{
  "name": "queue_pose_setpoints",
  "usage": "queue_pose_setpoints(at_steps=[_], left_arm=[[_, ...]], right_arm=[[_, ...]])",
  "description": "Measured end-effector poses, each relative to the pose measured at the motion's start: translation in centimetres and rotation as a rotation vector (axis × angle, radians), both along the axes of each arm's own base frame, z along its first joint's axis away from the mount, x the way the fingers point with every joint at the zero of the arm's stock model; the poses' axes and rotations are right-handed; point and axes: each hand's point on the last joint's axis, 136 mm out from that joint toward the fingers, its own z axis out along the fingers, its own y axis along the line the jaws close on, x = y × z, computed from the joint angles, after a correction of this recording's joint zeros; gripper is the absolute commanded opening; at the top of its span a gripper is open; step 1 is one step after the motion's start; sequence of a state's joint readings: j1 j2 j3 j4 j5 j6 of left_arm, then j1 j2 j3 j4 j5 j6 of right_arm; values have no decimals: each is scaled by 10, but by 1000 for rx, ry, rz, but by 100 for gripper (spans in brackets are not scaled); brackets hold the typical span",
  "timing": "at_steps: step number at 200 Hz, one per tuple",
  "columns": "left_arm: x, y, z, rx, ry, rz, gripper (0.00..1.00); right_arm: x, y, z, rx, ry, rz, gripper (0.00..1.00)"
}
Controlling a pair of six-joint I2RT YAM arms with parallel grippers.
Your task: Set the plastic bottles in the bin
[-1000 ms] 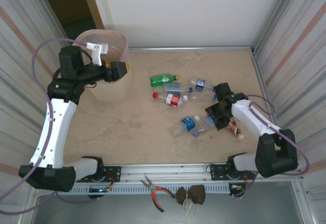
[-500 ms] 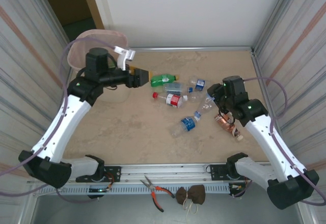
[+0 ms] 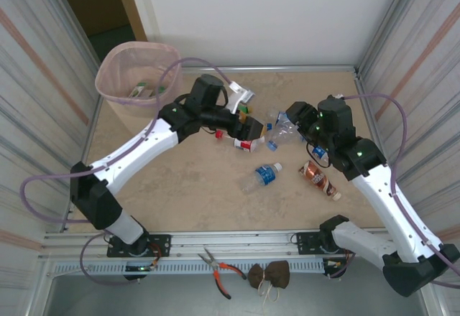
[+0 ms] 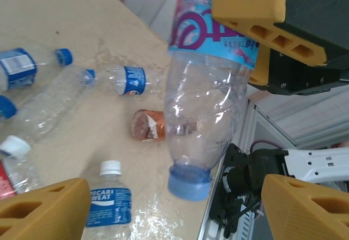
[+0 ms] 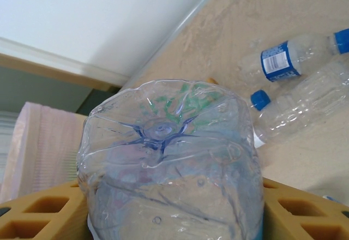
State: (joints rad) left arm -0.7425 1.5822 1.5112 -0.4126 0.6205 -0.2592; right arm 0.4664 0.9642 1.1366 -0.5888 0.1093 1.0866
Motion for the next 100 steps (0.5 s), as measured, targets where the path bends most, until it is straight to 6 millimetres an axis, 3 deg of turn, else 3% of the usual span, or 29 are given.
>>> queue_pose_setpoints(at_steps=[100], left_arm=[[-10, -53, -12, -30, 25, -141, 81]], right_arm=[[-4, 14, 12, 17, -28, 44, 60]])
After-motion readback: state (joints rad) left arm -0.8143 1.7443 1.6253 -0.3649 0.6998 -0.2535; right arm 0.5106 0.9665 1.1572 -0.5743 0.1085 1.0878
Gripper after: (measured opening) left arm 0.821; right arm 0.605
